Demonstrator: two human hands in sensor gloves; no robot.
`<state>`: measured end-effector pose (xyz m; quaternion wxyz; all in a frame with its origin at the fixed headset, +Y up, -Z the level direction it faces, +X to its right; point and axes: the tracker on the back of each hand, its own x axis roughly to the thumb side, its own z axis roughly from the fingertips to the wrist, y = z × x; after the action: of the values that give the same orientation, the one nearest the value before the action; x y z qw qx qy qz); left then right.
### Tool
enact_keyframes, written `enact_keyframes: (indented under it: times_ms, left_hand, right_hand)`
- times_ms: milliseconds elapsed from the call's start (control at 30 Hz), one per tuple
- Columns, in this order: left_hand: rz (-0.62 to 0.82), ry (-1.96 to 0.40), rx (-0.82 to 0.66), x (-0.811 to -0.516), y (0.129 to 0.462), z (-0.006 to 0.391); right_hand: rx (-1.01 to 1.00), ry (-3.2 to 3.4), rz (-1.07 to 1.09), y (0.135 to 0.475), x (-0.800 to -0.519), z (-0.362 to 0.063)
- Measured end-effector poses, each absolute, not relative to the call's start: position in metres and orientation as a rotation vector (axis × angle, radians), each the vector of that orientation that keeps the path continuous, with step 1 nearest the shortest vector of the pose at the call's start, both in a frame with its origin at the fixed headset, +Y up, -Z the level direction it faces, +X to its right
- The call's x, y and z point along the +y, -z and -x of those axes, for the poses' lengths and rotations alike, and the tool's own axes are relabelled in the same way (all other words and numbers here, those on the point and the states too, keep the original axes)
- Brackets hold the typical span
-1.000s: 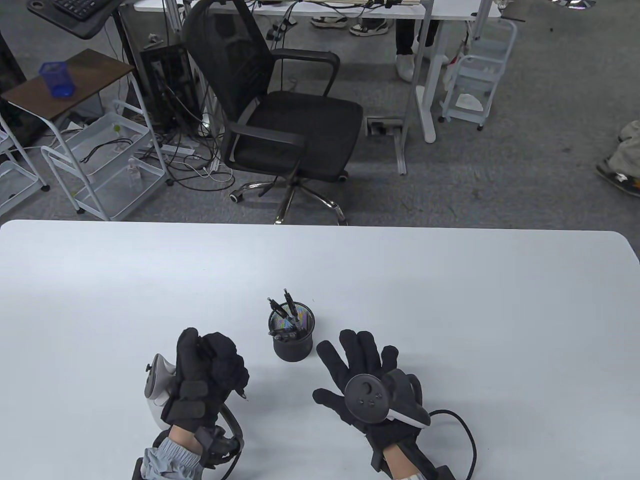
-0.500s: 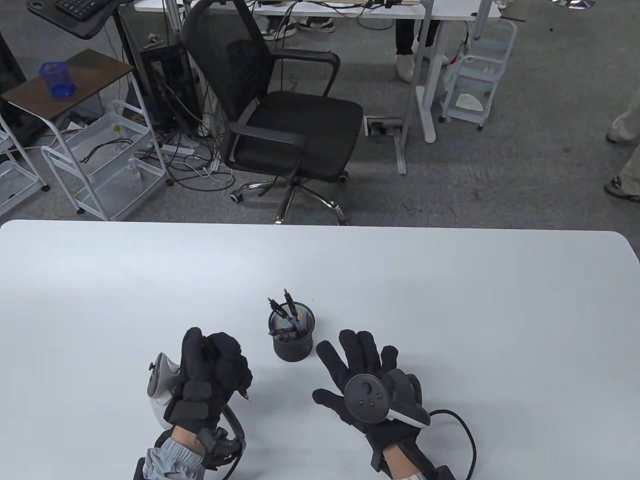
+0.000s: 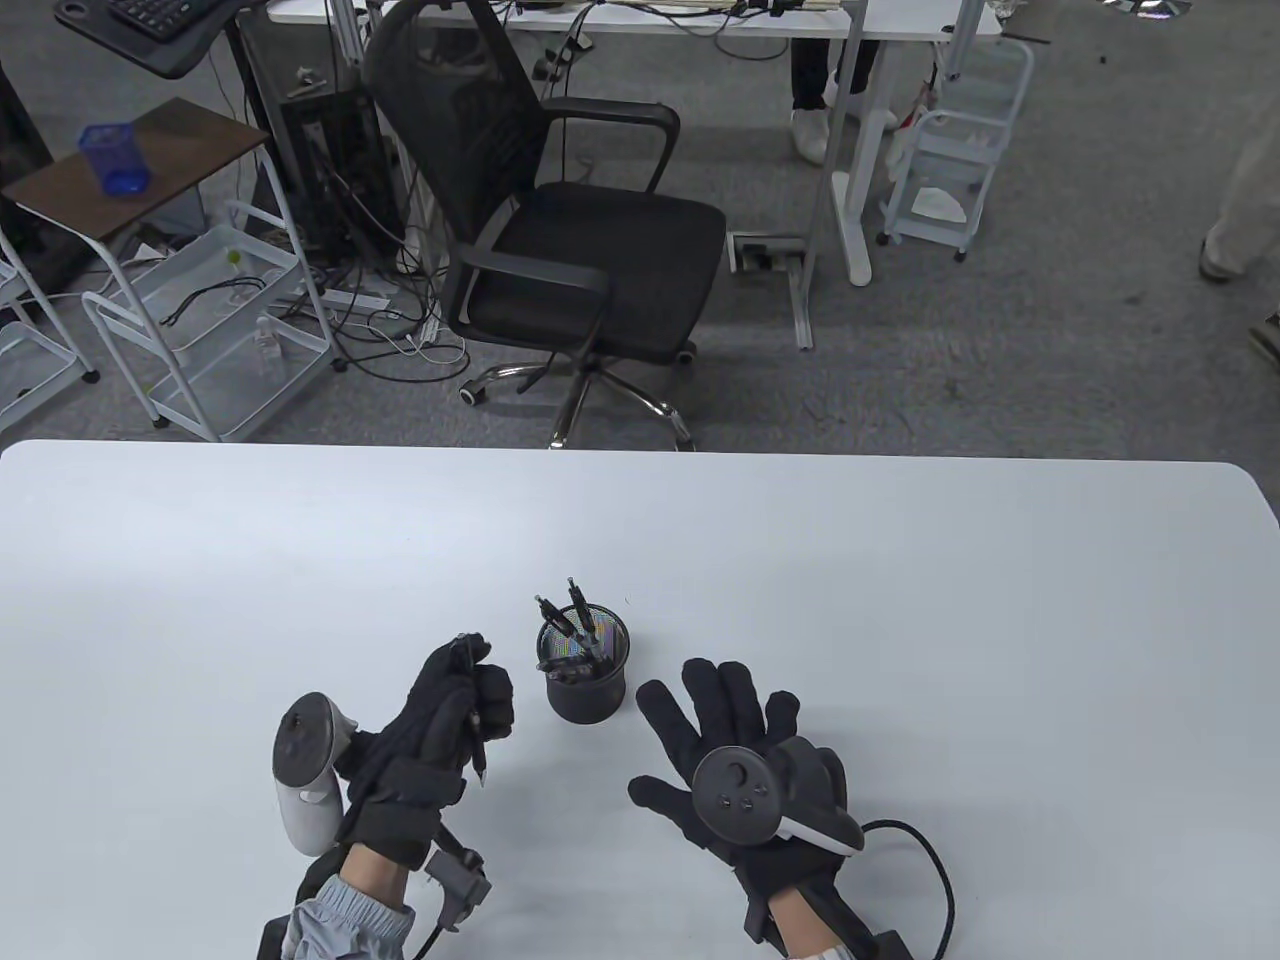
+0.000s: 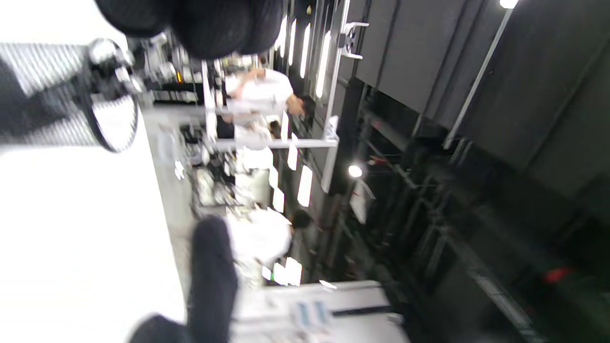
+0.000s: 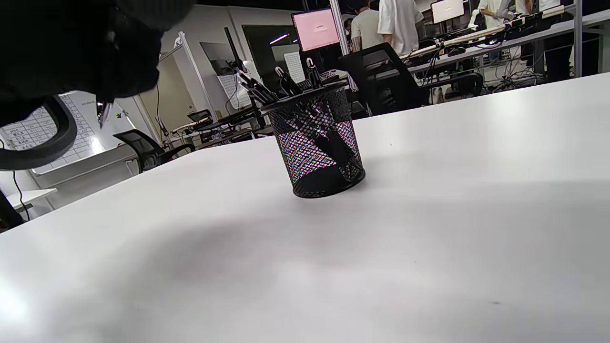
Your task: Press to open click pens
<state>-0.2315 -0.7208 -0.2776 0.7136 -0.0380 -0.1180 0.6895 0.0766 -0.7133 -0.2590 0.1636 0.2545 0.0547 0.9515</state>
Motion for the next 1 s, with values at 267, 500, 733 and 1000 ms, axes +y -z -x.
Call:
enact_keyframes:
  times_ms: [267, 500, 733, 1000]
  left_hand:
    - [0.157, -1.089, -0.046, -0.725, 0.285, 0.251]
    - [0.179, -0.735, 0.162, -0.756, 0.296, 0.262]
    - [0.236, -0.472, 0.242, -0.786, 0.307, 0.262]
    - [0.222, -0.211, 0.288, -0.797, 0.309, 0.263]
  right_hand:
    - [0.157, -2.706, -0.723, 0.260, -0.713, -0.078]
    - [0.157, -2.703, -0.723, 0.260, -0.713, -0.079]
    - [0.159, -2.699, -0.727, 0.261, -0.713, -0.079]
    - [0.161, -2.696, -0.731, 0.261, -0.713, -0.079]
